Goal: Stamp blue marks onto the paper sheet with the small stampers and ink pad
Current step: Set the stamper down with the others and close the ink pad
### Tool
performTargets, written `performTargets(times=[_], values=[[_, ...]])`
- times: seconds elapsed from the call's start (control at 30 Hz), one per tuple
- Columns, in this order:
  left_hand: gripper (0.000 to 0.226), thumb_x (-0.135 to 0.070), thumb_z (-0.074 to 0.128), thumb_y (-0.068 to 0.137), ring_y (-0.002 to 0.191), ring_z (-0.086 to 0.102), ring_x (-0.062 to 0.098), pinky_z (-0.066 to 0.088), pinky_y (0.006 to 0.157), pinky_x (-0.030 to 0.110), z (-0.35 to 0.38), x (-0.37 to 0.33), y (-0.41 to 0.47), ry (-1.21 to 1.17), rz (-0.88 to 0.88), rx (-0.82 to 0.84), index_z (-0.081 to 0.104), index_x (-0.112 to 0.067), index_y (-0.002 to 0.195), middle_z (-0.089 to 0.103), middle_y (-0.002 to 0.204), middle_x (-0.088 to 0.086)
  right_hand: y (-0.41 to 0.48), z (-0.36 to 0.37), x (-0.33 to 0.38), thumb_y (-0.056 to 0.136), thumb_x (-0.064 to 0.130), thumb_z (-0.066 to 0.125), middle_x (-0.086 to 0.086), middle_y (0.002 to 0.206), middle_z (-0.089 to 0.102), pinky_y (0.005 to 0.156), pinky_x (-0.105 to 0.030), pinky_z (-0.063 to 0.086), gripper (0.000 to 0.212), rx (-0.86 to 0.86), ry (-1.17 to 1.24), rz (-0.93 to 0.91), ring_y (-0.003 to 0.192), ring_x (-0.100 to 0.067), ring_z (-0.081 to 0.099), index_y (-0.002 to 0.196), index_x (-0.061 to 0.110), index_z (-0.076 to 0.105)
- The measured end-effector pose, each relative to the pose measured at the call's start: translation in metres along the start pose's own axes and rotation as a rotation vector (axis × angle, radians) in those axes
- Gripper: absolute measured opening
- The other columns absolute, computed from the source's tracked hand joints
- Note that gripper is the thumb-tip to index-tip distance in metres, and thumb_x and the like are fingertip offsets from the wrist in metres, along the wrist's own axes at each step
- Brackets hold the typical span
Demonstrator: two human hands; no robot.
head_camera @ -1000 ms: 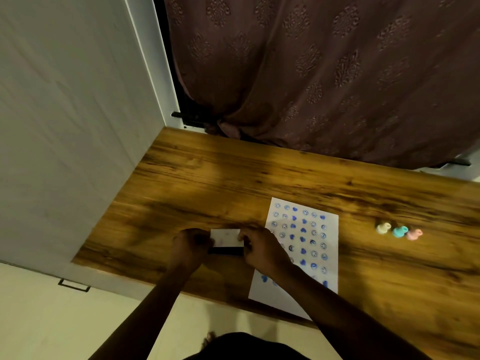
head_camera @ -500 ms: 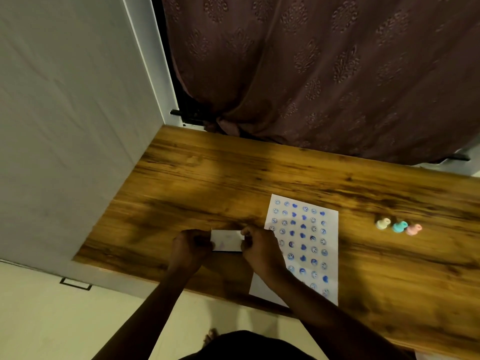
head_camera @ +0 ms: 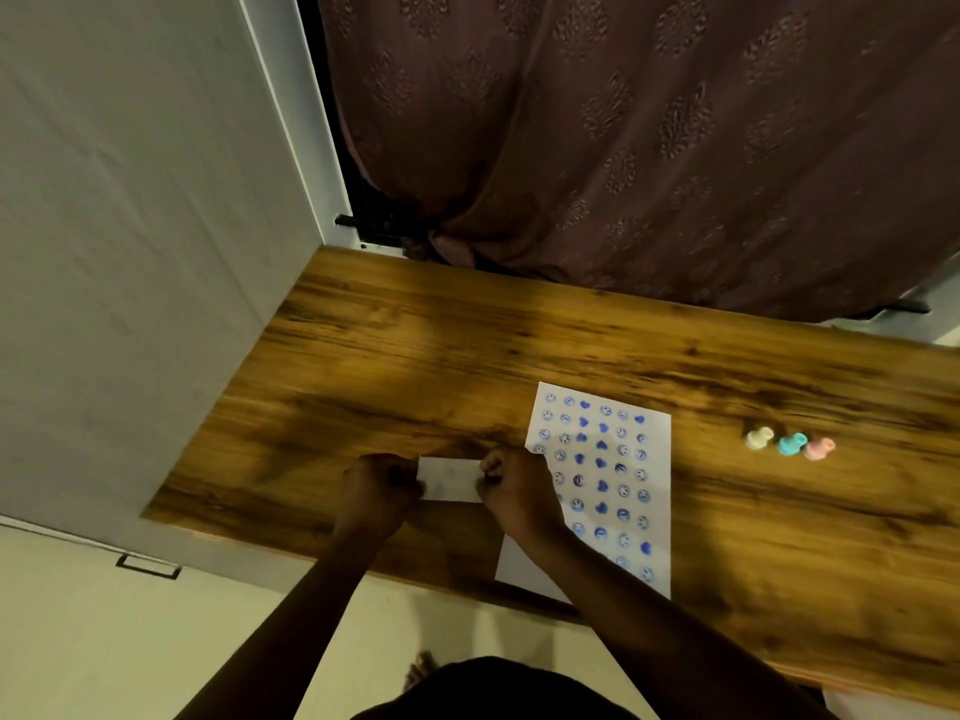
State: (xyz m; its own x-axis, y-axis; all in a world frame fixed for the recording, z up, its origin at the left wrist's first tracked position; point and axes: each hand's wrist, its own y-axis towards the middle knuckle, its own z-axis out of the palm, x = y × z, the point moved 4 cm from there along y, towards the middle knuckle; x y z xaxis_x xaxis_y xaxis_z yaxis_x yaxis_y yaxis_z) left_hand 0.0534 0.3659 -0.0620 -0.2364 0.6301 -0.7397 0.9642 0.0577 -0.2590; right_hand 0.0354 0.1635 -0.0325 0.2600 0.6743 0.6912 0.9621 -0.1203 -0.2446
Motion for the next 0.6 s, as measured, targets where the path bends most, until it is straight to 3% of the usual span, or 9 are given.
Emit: performTargets(times=[0.07,0.13,0.23,0.3,0.4,0.47,0.6], values=[[0.018,-0.012,0.083,0.081,0.064,0.057,-0.006,0.043,0.044,0.005,0.001,0.0,0.0,0.004,-0.01,-0.016,0.077,-0.012,0.098,0.072,0.089,-0.001,0.001,-0.001,0.001,0.091,0.01,0.072,-0.011,0.11,0.072,0.093,-0.032,0.057,0.017,-0.002,0.018,0.018,0.106,-0.023,0.067,0.107,0.007,0.071],[0.02,-0.013,0.082,0.082,0.068,0.062,0.001,0.042,0.05,0.006,0.002,0.0,-0.001,-0.005,-0.021,-0.024,0.076,-0.012,0.101,0.075,0.095,0.003,0.001,-0.002,0.0,0.089,0.007,0.073,-0.012,0.107,0.073,0.091,-0.036,0.058,0.015,0.003,0.065,0.039,0.103,-0.025,0.069,0.104,0.004,0.072],[0.025,-0.014,0.08,0.084,0.088,0.073,0.024,0.055,0.065,0.022,0.004,0.002,-0.004,-0.026,-0.044,-0.039,0.073,-0.009,0.107,0.076,0.104,0.011,-0.001,-0.005,0.001,0.087,0.002,0.074,-0.015,0.105,0.074,0.093,-0.038,0.058,0.014,-0.001,0.112,0.058,0.102,-0.026,0.069,0.101,0.0,0.072],[0.027,-0.014,0.08,0.084,0.091,0.073,0.029,0.057,0.071,0.03,0.004,0.001,-0.006,-0.035,-0.035,-0.06,0.072,-0.007,0.108,0.076,0.104,0.013,-0.002,-0.007,0.001,0.086,-0.001,0.073,-0.015,0.103,0.075,0.093,-0.036,0.057,0.012,-0.017,0.132,0.056,0.1,-0.025,0.069,0.098,-0.002,0.073],[0.023,-0.009,0.081,0.082,0.084,0.071,0.021,0.052,0.068,0.022,0.002,-0.01,-0.009,-0.069,0.028,-0.101,0.076,-0.01,0.105,0.077,0.098,0.008,-0.004,-0.017,-0.002,0.085,-0.001,0.074,-0.011,0.099,0.076,0.088,-0.031,0.058,0.009,-0.061,0.166,0.046,0.096,-0.022,0.07,0.094,0.001,0.075],[0.02,-0.011,0.081,0.082,0.082,0.072,0.017,0.055,0.074,0.027,0.002,-0.023,-0.01,-0.082,0.05,-0.114,0.078,-0.013,0.102,0.075,0.091,0.0,-0.005,-0.028,-0.007,0.085,0.003,0.076,-0.006,0.099,0.076,0.08,-0.021,0.056,0.01,-0.093,0.181,0.036,0.094,-0.017,0.069,0.094,0.006,0.075],[0.021,-0.018,0.081,0.084,0.084,0.069,0.01,0.052,0.082,0.025,0.014,-0.058,-0.008,-0.1,0.092,-0.076,0.077,-0.014,0.105,0.075,0.098,-0.003,-0.006,-0.063,-0.021,0.082,0.009,0.08,0.004,0.094,0.075,0.07,-0.003,0.044,0.011,-0.187,0.219,0.045,0.084,-0.003,0.067,0.09,0.015,0.076]])
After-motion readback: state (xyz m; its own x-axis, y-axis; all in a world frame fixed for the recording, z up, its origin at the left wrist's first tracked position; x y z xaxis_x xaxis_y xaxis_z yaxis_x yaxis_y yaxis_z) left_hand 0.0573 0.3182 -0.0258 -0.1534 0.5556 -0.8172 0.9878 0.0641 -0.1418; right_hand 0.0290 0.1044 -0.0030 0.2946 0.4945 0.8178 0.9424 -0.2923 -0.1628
